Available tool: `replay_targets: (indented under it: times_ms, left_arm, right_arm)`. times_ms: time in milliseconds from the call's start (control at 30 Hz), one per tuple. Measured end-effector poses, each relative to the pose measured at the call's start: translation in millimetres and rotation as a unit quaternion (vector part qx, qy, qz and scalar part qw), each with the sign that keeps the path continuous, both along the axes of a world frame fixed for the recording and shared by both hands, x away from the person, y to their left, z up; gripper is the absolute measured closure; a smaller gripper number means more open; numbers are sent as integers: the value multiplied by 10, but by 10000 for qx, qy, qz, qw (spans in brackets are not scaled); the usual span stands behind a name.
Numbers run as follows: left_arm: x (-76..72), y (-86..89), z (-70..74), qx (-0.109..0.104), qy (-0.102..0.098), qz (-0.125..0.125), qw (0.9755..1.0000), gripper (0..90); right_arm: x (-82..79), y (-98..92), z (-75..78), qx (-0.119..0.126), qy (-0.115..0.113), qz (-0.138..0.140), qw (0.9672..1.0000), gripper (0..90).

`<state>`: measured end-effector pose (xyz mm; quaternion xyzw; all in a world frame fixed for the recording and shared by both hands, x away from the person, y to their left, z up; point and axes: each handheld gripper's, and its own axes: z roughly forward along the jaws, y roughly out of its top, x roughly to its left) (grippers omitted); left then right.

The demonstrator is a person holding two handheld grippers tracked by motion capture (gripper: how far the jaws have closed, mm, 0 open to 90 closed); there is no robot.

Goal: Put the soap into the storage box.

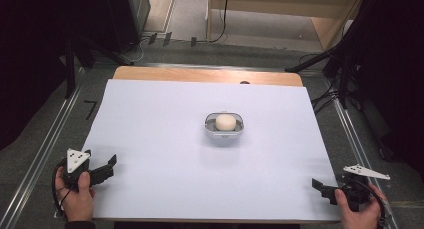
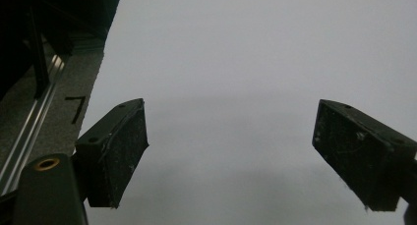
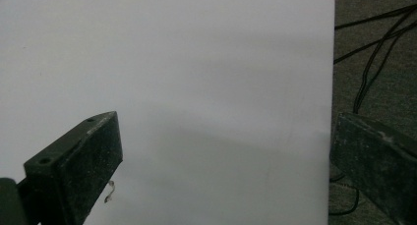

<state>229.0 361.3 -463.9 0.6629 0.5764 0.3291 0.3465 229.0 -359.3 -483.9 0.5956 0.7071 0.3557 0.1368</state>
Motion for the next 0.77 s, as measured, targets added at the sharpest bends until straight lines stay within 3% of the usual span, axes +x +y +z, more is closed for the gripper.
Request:
replay_targets:
  times_ms: [333, 767]
  left_arm:
    - [1, -1, 0, -8, 0, 1, 10000, 144]
    - [4, 6, 0, -48, 16, 13, 10000, 144]
  right_arm:
    - [-65, -61, 4, 89, -336, -64, 9994, 0]
    - [-87, -44, -19, 92, -402, -109, 9991, 0]
